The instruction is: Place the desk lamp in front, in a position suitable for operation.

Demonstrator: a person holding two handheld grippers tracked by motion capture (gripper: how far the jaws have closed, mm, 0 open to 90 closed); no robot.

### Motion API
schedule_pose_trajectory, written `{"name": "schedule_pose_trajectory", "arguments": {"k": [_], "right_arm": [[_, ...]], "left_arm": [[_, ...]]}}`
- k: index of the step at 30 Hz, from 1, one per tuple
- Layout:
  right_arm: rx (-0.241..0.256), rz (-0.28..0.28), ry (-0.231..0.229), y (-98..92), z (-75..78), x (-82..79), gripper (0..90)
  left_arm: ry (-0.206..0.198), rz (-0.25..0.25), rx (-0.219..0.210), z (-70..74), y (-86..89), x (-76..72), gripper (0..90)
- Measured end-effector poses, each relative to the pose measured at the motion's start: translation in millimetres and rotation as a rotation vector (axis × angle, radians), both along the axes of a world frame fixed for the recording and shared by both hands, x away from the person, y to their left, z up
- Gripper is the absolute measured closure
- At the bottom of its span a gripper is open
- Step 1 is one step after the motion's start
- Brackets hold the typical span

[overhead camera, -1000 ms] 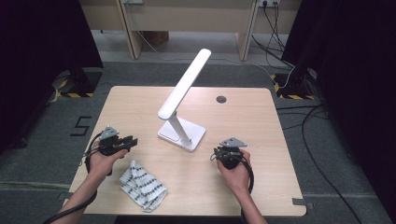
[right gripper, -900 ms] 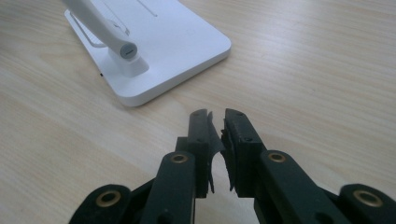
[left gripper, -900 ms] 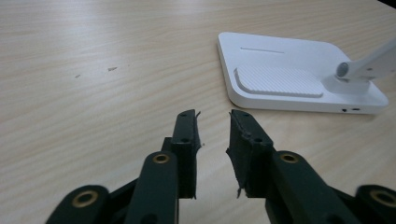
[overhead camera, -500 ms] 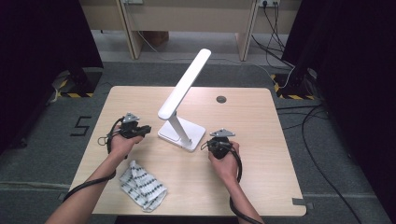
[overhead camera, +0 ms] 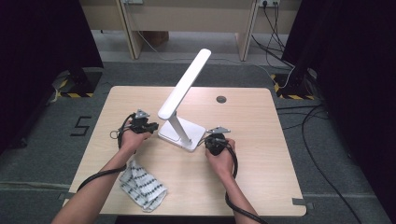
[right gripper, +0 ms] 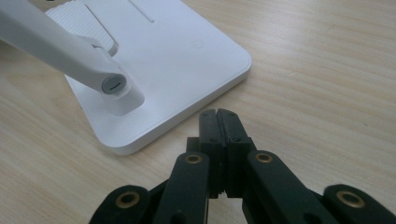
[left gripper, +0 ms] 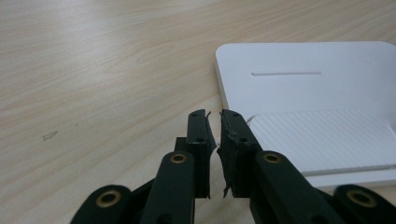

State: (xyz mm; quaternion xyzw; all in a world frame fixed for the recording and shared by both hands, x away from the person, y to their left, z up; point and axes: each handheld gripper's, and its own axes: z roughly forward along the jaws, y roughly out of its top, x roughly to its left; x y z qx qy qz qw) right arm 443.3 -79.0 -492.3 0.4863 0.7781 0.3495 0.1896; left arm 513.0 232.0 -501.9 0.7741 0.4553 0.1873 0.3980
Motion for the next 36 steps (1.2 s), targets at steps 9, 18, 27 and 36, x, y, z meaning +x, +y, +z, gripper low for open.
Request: {"name": "schedule_pose_trajectory", "arguments": {"k": [9, 18, 27, 36], "right_arm": [[-0.002, 0.003, 0.005, 4.5, -2.1, 3.1, 90.0], [-0.003, 0.012, 0.014, 8.8, -3.9, 2.5, 90.0], [-0.011, 0.030, 0.023, 14.8, -7.4, 2.5, 90.0], [-0.012, 0.030, 0.031, 16.7, -10.5, 2.7, 90.0]], "left_arm": [[-0.018, 0.008, 0.033, 0.4, -10.3, 6.9, 87.3], [-0.005, 0.010, 0.059, -2.4, -9.6, 10.6, 89.7], [0.024, -0.011, 0.070, -8.2, -11.8, 11.8, 89.7], [0.043, -0.029, 0.078, -10.6, -12.0, 9.3, 89.7]]}}
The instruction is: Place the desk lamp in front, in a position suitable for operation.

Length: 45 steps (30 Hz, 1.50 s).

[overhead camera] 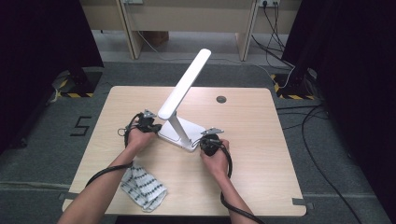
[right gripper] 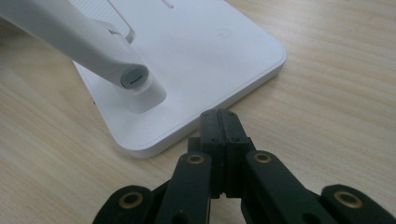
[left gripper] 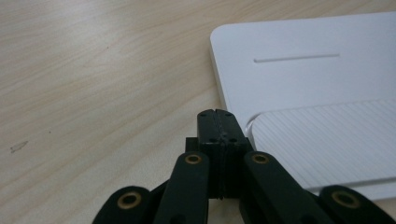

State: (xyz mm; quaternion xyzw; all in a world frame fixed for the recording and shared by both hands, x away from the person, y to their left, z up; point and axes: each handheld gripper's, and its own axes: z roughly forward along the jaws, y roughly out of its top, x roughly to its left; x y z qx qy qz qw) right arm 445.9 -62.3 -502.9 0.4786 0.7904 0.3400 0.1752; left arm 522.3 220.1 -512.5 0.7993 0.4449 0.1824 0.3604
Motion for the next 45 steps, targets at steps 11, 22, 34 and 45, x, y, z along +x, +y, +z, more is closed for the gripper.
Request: {"name": "schedule_pose_trajectory", "arguments": {"k": [11, 22, 34, 45], "right_arm": [[-0.009, -0.007, 0.009, -3.1, -5.1, -0.4, 90.0], [-0.029, -0.031, 0.012, -14.4, -3.8, -0.9, 90.0], [-0.043, -0.076, 0.006, -29.1, -3.3, -0.8, 90.0], [-0.024, -0.128, -0.005, -46.5, 0.7, -1.8, 89.1]], "left_arm": [[0.013, -0.046, 0.009, 1.5, -1.6, -11.4, 89.8], [0.023, -0.104, 0.036, 3.3, -7.4, -28.0, 89.8], [0.040, -0.182, 0.058, 6.2, -22.7, -46.0, 89.8], [0.056, -0.238, 0.022, 10.6, -30.1, -53.4, 89.7]]}}
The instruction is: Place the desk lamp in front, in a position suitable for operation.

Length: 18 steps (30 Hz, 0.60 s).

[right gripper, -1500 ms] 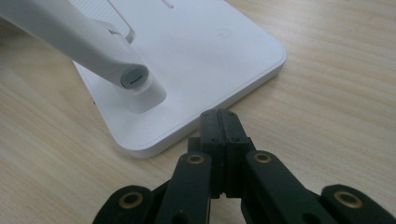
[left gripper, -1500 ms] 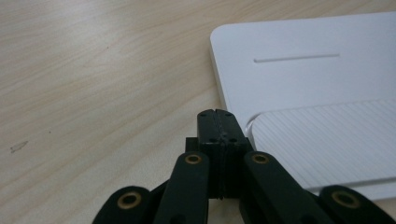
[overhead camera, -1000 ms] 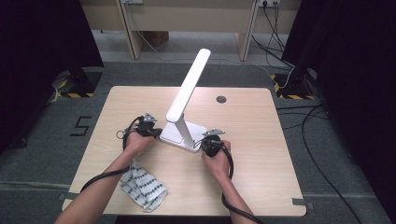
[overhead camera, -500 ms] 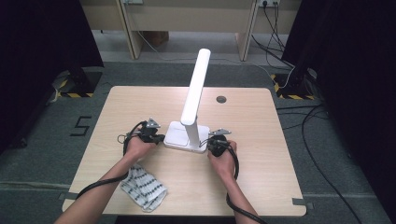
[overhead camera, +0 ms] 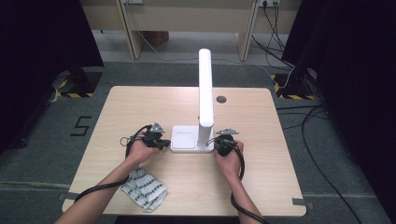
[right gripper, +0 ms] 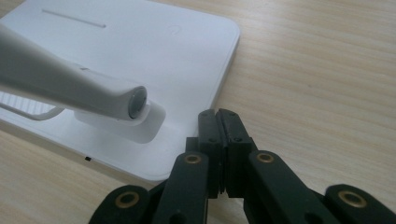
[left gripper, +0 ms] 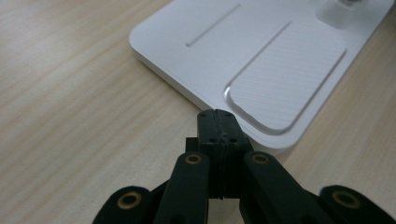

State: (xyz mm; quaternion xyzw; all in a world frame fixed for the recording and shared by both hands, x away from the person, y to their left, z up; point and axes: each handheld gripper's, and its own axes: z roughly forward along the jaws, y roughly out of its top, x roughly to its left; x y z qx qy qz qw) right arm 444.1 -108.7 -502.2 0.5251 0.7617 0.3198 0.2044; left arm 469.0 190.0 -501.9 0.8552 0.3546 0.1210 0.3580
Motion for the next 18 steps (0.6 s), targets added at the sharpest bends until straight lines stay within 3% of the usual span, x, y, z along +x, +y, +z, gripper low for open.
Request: {"name": "schedule_pose_trajectory", "arguments": {"k": [4, 7, 11, 18], "right_arm": [[0.004, -0.007, 0.003, -4.4, 1.1, -2.5, 89.1], [0.004, -0.008, 0.004, -6.0, 0.8, -3.1, 89.1], [0.018, -0.006, 0.003, -7.5, 0.2, -5.1, 89.4], [0.028, 0.005, 0.003, -7.7, 1.5, -9.8, 90.0]], "left_arm": [[-0.038, 0.068, -0.001, 4.9, 2.1, 16.1, 89.6], [-0.056, 0.090, -0.002, 6.7, 0.8, 23.6, 89.5], [-0.099, 0.142, -0.023, 5.4, -3.4, 45.0, 89.3], [-0.101, 0.139, -0.011, 1.3, -9.2, 60.9, 88.9]]}}
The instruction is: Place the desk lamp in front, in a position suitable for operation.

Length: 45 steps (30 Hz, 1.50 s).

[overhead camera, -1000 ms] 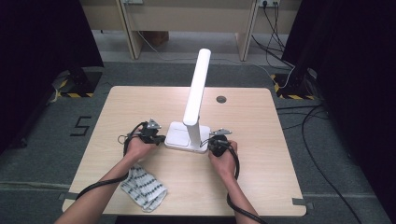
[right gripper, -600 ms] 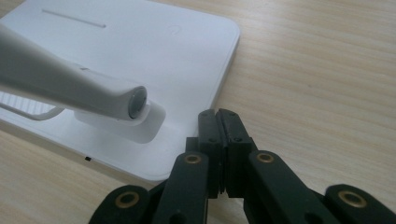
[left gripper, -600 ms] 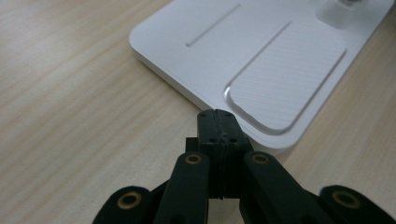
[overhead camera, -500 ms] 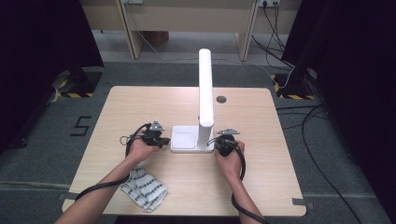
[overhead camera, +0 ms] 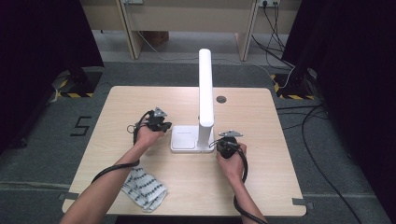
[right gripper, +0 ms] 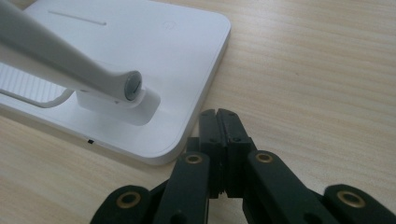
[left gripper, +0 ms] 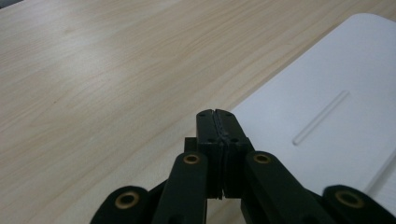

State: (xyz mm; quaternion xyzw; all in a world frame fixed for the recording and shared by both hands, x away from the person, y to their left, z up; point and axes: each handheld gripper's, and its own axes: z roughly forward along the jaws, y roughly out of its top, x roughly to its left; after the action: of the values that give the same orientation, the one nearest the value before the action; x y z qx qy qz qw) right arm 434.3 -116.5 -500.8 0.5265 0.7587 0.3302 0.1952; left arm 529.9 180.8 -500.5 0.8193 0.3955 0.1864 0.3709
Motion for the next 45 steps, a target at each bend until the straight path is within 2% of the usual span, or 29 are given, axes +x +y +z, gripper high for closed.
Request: {"name": "schedule_pose_trajectory", "arguments": {"k": [8, 13, 16, 21, 28, 33, 41, 45], "right_arm": [[0.008, 0.029, 0.005, 2.7, 5.2, -11.0, 90.0], [0.006, 0.049, 0.012, 6.7, 6.6, -16.2, 90.0], [0.001, 0.068, 0.024, 10.2, 4.0, -19.4, 90.0], [0.000, 0.079, 0.038, 11.8, -0.7, -23.3, 90.0], [-0.002, 0.091, 0.044, 14.4, -0.7, -24.6, 90.0], [-0.004, 0.096, 0.052, 15.4, -1.7, -25.6, 90.0], [-0.008, 0.102, 0.053, 17.1, -3.4, -24.7, 90.0], [-0.012, 0.100, 0.053, 16.6, -3.3, -23.3, 90.0]], "left_arm": [[0.006, -0.009, 0.019, -5.8, -8.2, 10.7, 89.4], [0.004, -0.010, 0.008, -6.5, -10.7, 15.4, 89.7], [0.004, -0.028, 0.029, -7.0, -12.3, 17.5, 89.7], [0.013, -0.039, 0.038, -6.8, -12.0, 18.8, 89.7], [0.029, -0.047, 0.046, -8.0, -10.5, 19.0, 89.6], [0.018, -0.048, 0.050, -7.9, -13.1, 20.5, 89.6], [0.022, -0.060, 0.055, -8.7, -14.4, 23.1, 89.7], [0.027, -0.093, 0.088, -6.6, -14.1, 22.2, 89.6]]}}
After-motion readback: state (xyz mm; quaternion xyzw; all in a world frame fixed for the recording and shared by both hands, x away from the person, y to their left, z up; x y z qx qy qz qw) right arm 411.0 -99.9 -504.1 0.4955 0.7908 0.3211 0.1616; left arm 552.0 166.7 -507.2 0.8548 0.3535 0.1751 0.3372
